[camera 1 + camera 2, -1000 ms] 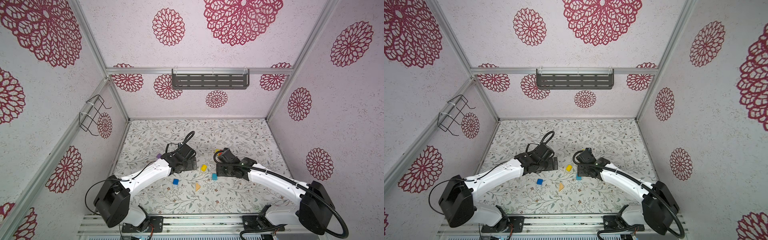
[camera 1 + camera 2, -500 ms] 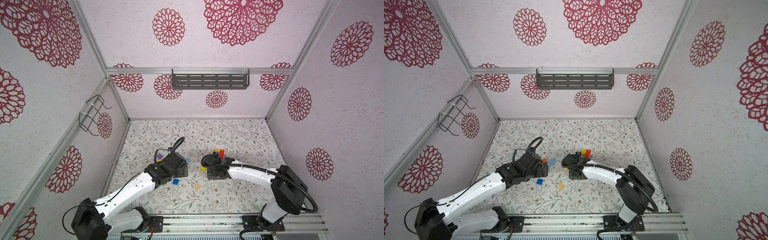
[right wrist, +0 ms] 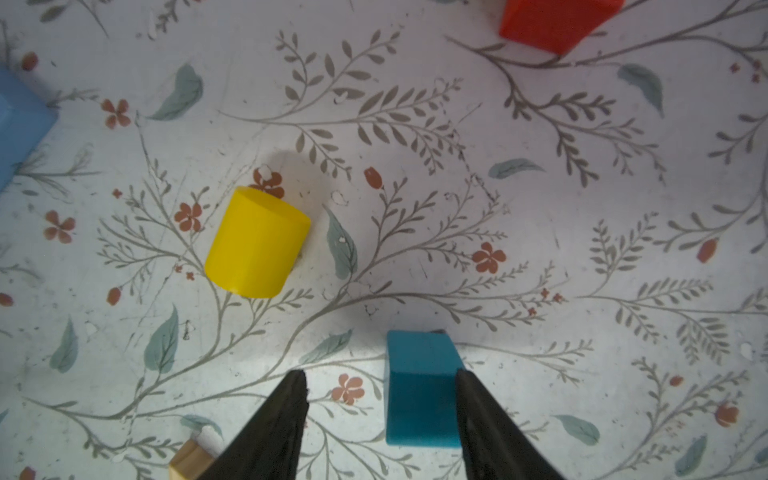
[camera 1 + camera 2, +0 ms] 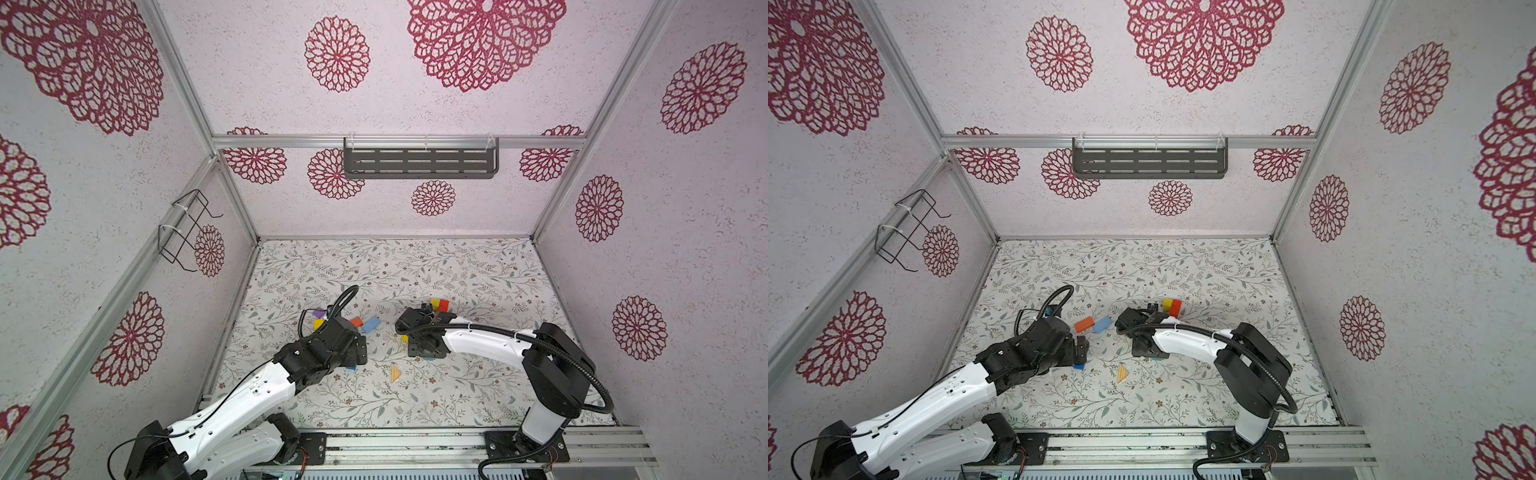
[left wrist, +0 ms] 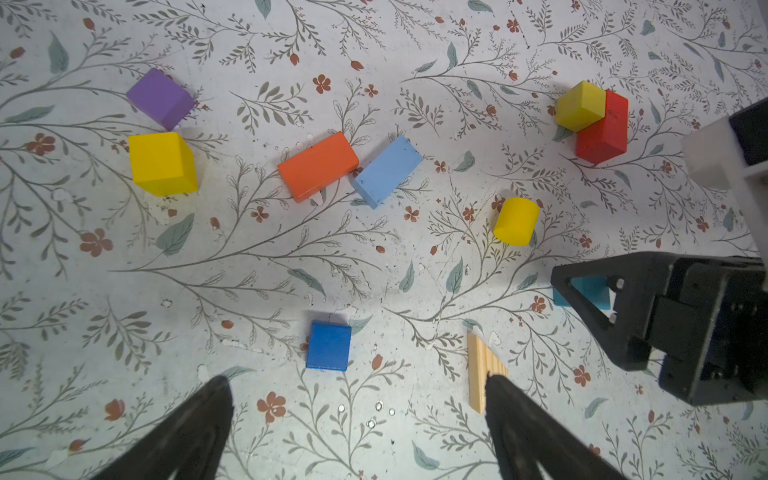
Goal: Build the wood block tower
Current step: 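Lower the right gripper over the teal cube and close on it, then lift the teal cube with the right gripper and carry it to the red block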
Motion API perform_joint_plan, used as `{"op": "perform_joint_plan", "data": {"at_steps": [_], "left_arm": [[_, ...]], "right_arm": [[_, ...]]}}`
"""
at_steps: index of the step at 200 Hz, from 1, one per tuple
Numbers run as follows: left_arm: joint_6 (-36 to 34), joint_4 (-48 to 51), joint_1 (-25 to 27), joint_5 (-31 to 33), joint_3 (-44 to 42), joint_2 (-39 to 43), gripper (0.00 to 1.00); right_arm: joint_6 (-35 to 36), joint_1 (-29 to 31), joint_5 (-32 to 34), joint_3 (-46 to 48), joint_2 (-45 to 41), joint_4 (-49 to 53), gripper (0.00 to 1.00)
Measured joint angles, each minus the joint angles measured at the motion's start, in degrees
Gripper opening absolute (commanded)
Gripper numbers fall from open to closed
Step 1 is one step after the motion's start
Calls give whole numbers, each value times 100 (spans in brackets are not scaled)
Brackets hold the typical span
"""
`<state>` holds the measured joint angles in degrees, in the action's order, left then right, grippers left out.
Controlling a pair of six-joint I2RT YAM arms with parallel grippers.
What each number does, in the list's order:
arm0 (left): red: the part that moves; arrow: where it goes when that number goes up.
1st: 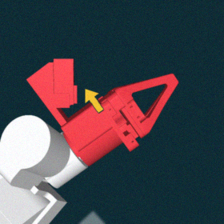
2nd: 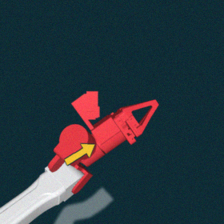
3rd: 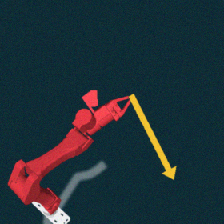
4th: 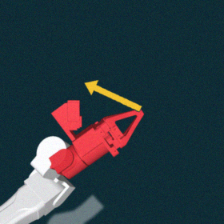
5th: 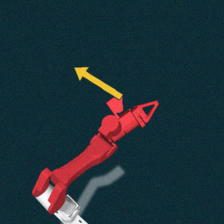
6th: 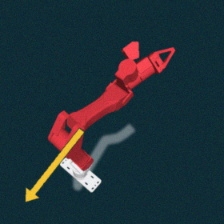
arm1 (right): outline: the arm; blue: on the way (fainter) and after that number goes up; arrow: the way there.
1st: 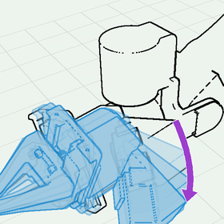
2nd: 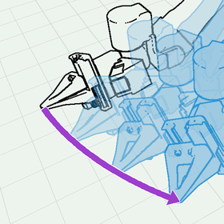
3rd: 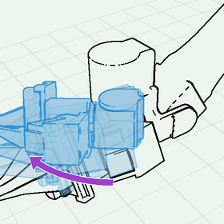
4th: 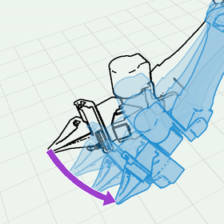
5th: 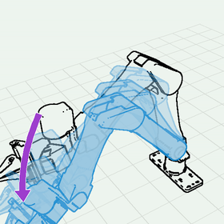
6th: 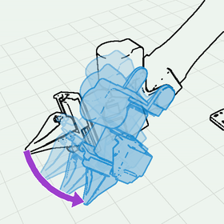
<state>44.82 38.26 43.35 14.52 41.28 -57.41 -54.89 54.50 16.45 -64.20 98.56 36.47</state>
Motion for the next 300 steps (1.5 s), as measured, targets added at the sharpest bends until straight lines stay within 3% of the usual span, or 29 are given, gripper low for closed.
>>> {"op": "perform_joint_plan", "data": {"at_steps": [63, 110, 168, 276, 300], "left_arm": [[24, -28, 0, -52, -2, 72, 97], [101, -116, 0, -50, -96, 175, 97], [131, -140, 0, -46, -98, 168, 97], [319, -155, 0, 22, -111, 33, 97], [348, -151, 2, 22, -114, -46, 97]], "right_arm": [[-229, 160, 52, 85, -70, 216, 54], [-227, 146, 66, 289, -249, 273, 60], [-205, -55, 46, 535, -398, 127, 58], [153, -302, -153, 520, -297, -221, 39], [232, -334, -177, 520, -273, -278, 30]]}}
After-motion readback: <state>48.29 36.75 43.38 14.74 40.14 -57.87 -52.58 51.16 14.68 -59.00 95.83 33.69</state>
